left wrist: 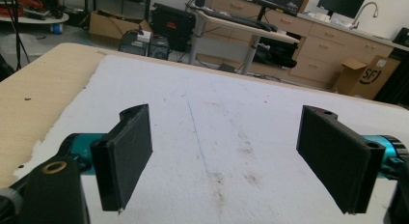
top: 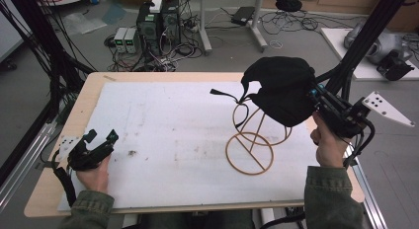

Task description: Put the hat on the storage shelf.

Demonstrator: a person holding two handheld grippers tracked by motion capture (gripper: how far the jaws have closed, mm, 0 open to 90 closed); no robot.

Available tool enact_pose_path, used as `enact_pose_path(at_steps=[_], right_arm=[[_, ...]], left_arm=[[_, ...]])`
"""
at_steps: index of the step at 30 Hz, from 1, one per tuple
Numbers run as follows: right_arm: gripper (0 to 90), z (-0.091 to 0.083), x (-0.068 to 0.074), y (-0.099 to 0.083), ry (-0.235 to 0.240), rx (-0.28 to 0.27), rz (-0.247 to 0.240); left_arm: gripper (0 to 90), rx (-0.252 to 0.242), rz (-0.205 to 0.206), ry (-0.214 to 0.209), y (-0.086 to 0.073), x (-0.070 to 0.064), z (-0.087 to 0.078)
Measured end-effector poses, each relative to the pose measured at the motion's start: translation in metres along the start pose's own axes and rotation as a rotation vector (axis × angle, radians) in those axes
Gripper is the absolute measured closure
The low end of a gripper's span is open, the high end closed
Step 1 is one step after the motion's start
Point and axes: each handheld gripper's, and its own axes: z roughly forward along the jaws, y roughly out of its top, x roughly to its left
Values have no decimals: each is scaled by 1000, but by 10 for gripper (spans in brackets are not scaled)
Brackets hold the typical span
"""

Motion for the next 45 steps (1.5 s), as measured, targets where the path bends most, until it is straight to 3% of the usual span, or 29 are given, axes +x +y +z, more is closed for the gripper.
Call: enact_pose_path(at_steps=[10, 26, 35, 45], right_arm=[[868, 7, 10, -6, 58, 64, -26], [863, 16, 23, -16, 59, 162, -68], [858, 11, 23, -21, 52, 154, -45], [823, 7, 28, -30, 47, 195, -54]], left_arm=[[203, 3, 0, 3, 0, 0, 0], [203, -2, 0, 1, 0, 0, 0], [203, 0, -4, -6, 0, 0, 0], [203, 7, -5, -17, 0, 0, 0]])
